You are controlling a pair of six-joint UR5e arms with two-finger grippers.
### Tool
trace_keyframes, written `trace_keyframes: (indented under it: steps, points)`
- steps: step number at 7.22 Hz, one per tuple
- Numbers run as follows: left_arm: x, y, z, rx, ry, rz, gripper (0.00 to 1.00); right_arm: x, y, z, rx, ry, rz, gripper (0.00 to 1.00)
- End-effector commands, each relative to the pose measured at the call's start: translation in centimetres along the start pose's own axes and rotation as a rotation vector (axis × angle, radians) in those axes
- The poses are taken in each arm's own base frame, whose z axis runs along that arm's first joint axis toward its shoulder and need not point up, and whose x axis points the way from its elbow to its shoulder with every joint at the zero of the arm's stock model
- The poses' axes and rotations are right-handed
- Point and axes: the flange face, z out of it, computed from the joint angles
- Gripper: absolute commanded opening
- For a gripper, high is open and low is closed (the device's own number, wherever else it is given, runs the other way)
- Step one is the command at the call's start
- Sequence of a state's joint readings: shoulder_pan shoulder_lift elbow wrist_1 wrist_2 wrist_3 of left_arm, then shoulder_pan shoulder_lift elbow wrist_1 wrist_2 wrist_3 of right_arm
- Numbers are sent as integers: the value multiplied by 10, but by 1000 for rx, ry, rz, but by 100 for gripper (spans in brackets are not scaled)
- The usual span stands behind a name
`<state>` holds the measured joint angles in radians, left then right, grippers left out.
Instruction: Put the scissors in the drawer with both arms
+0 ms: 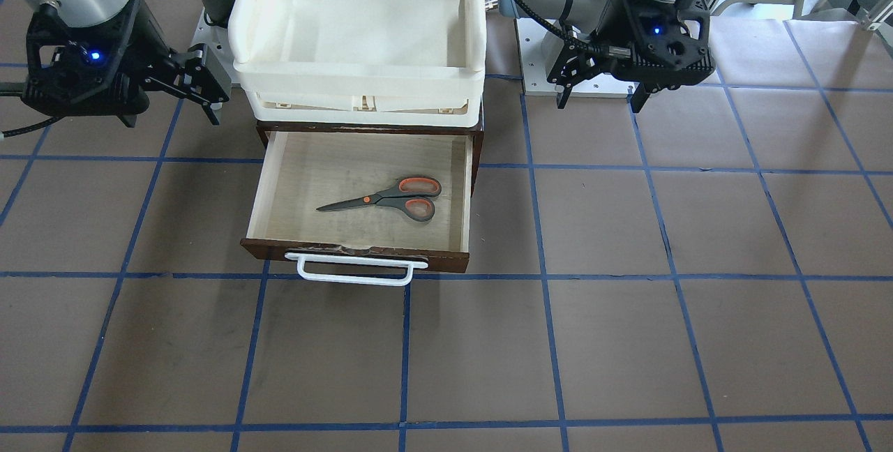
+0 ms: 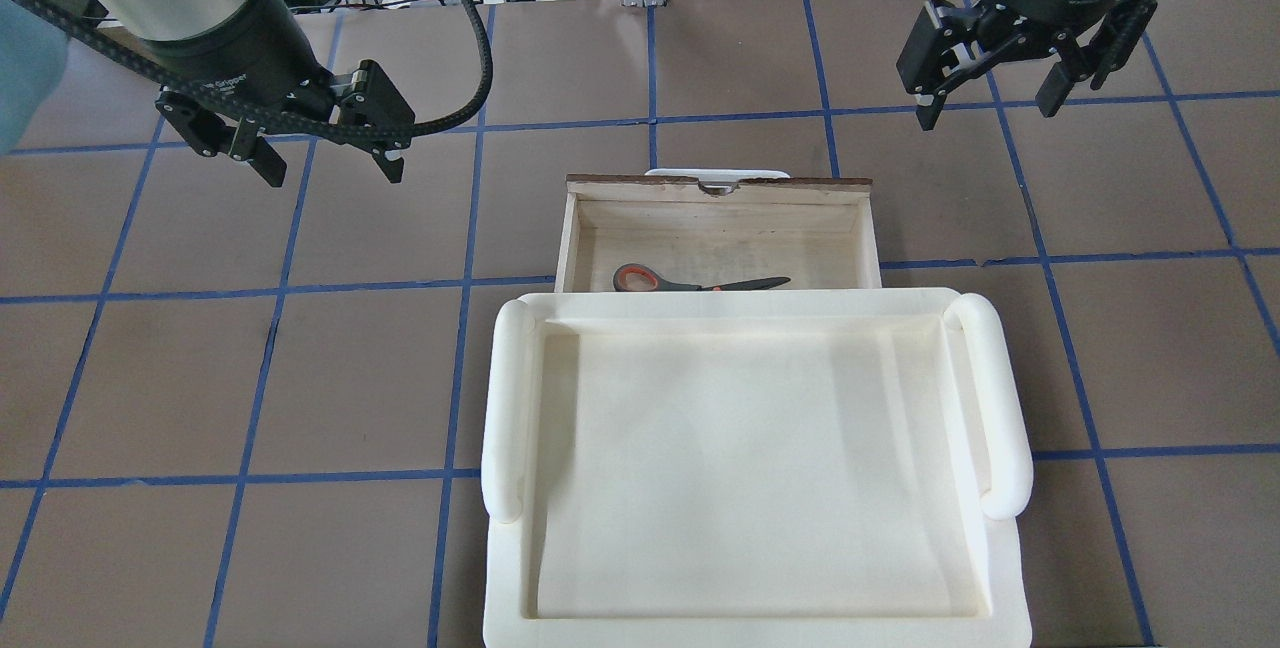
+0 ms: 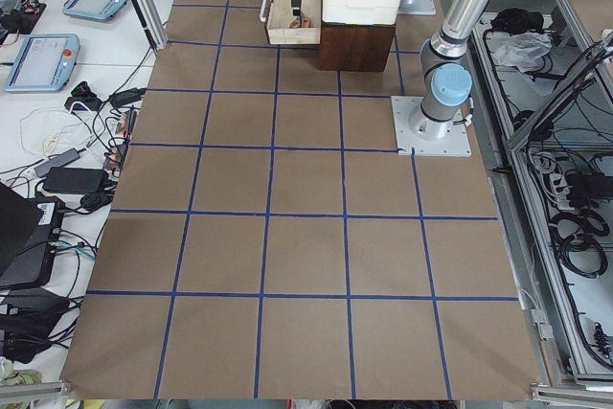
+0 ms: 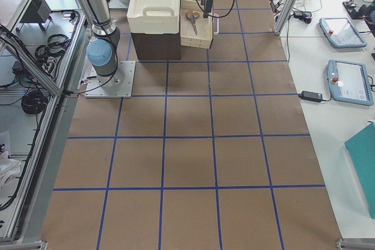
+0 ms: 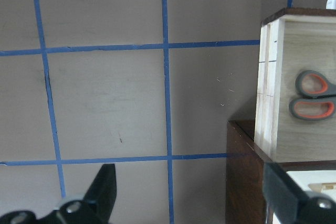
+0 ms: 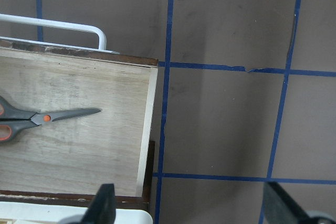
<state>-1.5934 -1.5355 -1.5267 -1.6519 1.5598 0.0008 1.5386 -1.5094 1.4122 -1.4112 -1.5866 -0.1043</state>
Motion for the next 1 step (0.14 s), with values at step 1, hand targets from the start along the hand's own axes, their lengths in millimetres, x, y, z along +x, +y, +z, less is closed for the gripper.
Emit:
trace_keyframes:
  steps: [1]
  points:
    - [-4,-1,4,-6,-2,-5,100,-2,0,0,2,-11,0,100]
